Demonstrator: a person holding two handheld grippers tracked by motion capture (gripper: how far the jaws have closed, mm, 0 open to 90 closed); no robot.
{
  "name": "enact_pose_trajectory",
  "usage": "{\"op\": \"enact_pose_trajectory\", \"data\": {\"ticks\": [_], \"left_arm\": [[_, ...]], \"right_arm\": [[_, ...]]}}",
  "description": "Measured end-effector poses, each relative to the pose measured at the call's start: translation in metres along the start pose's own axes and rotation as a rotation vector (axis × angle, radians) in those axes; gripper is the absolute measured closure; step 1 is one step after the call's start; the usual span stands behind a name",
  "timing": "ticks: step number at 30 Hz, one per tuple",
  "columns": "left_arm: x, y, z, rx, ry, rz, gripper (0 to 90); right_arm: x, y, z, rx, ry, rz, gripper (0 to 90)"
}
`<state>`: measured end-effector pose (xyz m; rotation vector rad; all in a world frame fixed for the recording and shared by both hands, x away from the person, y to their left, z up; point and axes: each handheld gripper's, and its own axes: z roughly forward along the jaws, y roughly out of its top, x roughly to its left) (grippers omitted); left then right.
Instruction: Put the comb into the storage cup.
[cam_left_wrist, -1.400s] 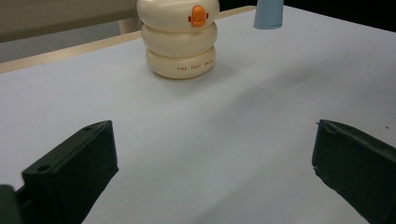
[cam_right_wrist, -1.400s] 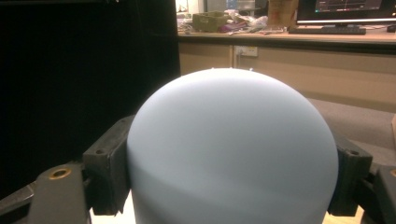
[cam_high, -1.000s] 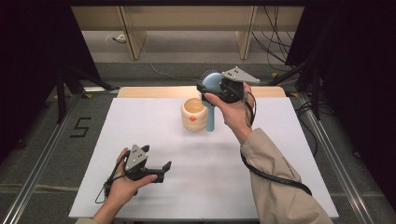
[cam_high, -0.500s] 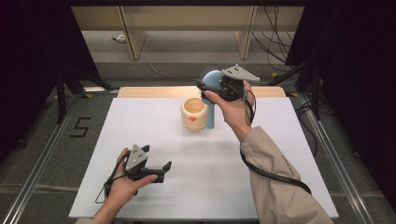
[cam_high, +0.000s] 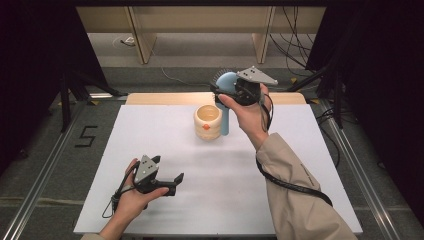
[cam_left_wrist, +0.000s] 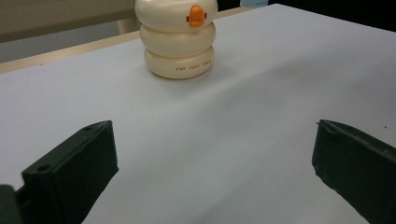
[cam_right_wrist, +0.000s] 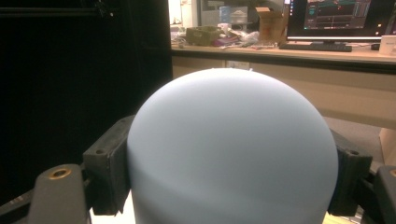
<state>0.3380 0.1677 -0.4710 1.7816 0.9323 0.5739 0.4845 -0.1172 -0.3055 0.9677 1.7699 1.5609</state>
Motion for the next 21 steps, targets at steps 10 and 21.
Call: {"op": "enact_pose_trajectory", "data": {"ticks": [10, 21], "left_arm": [[-0.0002, 0.0001, 0.0000, 0.000, 0.000, 0.000, 0.0], [-0.0002, 0.0003, -0.0001, -0.001, -0.001, 0.000, 0.0]], "right_arm": [[-0.0001, 0.0039, 0.0008, -0.007, -0.004, 0.001, 21.4], [0.0014, 0.0083, 0.0028, -0.013, -0.006, -0.004, 21.4]]}}
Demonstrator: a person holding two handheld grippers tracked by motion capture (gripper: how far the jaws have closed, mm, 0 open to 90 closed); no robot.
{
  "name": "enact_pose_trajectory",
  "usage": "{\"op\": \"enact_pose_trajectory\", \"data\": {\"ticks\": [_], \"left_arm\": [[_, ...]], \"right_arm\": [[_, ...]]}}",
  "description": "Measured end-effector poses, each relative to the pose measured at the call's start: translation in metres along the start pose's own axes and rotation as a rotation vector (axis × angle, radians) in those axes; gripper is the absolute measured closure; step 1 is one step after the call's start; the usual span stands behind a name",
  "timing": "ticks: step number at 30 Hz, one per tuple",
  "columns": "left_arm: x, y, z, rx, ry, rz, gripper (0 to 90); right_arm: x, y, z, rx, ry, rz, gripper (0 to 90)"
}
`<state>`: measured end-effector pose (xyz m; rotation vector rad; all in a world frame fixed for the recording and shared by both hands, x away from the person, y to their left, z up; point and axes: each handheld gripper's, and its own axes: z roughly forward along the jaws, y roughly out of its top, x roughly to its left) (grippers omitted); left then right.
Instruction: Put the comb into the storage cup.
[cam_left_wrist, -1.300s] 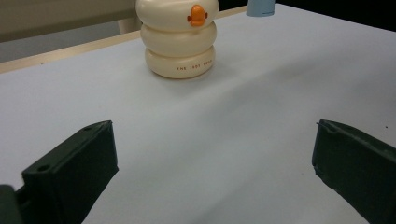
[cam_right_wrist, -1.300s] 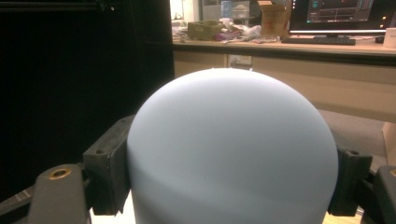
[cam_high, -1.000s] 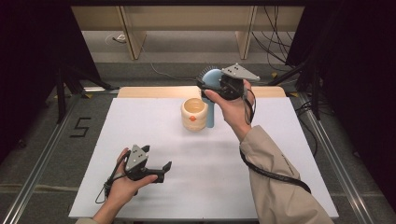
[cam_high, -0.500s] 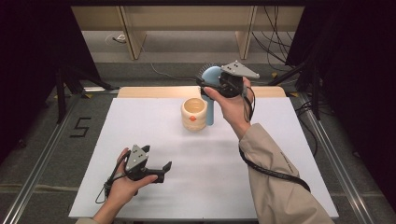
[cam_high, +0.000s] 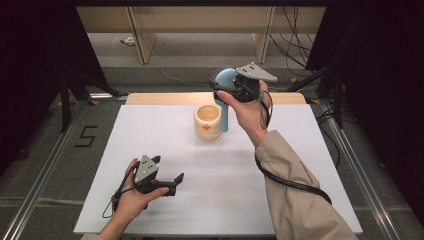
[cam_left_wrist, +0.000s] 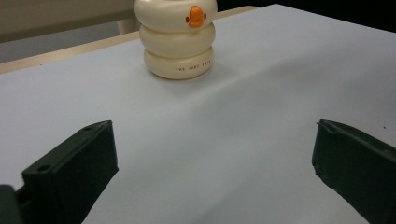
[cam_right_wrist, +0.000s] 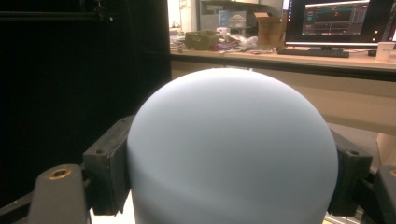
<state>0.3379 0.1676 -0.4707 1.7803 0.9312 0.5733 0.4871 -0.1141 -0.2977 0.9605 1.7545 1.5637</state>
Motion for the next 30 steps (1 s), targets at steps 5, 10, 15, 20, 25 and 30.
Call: {"op": "enact_pose_trajectory", "data": {"ticks": [5, 10, 15, 20, 25, 30], "left_arm": [[0.0001, -0.0001, 0.0000, 0.000, 0.000, -0.001, 0.0], [-0.0002, 0.0001, 0.0001, -0.001, -0.001, -0.001, 0.0], [0.0000, 0.0002, 0.0000, -0.001, -0.001, -0.002, 0.0], [0.0000, 0.0001, 0.0000, -0.001, -0.001, -0.003, 0.0], [0.0000, 0.0001, -0.0001, -0.001, -0.001, -0.002, 0.0], [0.0001, 0.0003, -0.0002, -0.002, -0.001, -0.003, 0.0]], "right_arm": [[0.0002, 0.0011, 0.0011, -0.002, -0.001, -0.002, 21.4], [0.0003, 0.0024, 0.0017, -0.003, -0.003, -0.002, 21.4], [-0.0002, 0.0036, 0.0029, -0.005, -0.004, -0.004, 21.5], [0.0007, 0.0050, 0.0040, -0.006, -0.004, -0.006, 21.4], [0.0012, 0.0053, 0.0057, -0.007, -0.005, -0.007, 21.5], [0.0014, 0.0049, 0.0076, -0.006, -0.005, -0.004, 21.4]]}}
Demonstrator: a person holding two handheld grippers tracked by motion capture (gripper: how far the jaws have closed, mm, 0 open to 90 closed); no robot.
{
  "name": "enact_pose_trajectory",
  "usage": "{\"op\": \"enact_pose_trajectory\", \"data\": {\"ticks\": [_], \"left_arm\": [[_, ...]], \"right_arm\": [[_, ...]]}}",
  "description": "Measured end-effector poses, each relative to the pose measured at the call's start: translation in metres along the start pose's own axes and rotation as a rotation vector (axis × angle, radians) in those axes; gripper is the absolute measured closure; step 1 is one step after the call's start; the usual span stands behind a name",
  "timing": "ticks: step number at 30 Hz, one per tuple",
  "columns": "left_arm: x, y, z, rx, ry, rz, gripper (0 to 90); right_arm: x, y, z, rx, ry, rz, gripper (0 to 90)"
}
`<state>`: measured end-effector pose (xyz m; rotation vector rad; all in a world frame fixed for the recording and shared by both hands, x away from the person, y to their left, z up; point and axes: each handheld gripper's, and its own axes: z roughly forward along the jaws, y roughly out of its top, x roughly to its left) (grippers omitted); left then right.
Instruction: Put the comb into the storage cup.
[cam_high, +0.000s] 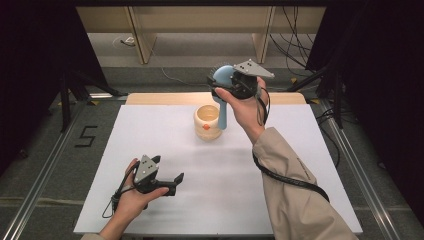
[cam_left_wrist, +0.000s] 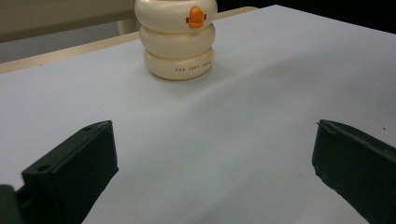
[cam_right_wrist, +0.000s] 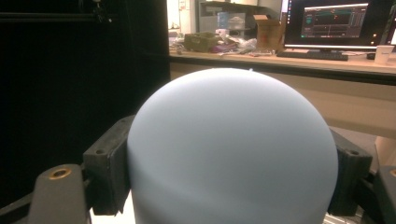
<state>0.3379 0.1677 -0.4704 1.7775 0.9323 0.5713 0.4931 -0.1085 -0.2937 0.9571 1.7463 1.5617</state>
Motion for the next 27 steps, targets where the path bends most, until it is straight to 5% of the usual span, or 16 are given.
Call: {"op": "enact_pose_trajectory", "data": {"ticks": [27], "left_arm": [[0.0001, -0.0003, 0.0002, 0.001, 0.000, -0.001, 0.0]], "right_arm": [[-0.0017, 0.0049, 0.0050, -0.014, -0.010, 0.002, 21.5]]}}
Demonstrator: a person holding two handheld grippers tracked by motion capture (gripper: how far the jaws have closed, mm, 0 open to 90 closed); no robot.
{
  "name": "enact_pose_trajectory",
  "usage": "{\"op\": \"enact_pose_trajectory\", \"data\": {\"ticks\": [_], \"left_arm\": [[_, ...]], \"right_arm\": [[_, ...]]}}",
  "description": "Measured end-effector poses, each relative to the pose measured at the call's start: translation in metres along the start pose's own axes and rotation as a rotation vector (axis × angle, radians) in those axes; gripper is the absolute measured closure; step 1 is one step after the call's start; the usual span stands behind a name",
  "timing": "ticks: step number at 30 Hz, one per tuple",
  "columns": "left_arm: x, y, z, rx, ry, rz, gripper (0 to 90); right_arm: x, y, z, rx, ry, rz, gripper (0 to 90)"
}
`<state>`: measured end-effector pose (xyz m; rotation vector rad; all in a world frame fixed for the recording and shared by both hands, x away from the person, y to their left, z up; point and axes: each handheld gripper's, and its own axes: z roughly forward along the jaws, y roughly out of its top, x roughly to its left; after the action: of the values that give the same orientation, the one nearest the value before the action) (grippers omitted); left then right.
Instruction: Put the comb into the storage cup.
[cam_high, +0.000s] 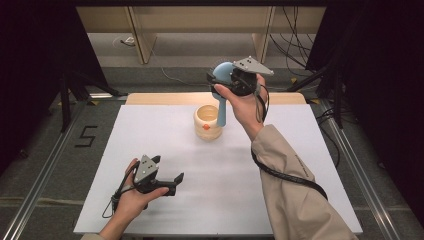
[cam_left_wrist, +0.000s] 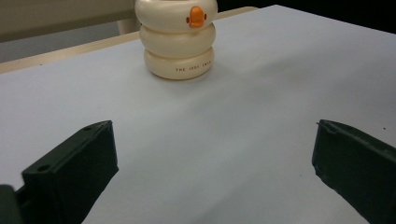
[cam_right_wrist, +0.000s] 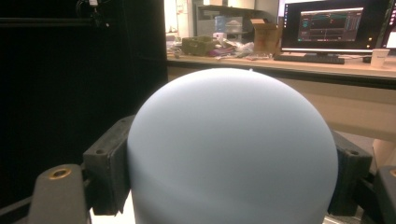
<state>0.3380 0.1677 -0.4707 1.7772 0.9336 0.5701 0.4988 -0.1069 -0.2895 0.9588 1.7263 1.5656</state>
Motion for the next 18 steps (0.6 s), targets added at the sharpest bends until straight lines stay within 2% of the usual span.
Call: {"op": "enact_pose_trajectory", "data": {"ticks": [18], "left_arm": [[0.0000, 0.0000, 0.0000, 0.000, -0.001, 0.000, 0.0]], "right_arm": [[0.0000, 0.0023, 0.0055, -0.008, -0.004, 0.002, 21.5]]}}
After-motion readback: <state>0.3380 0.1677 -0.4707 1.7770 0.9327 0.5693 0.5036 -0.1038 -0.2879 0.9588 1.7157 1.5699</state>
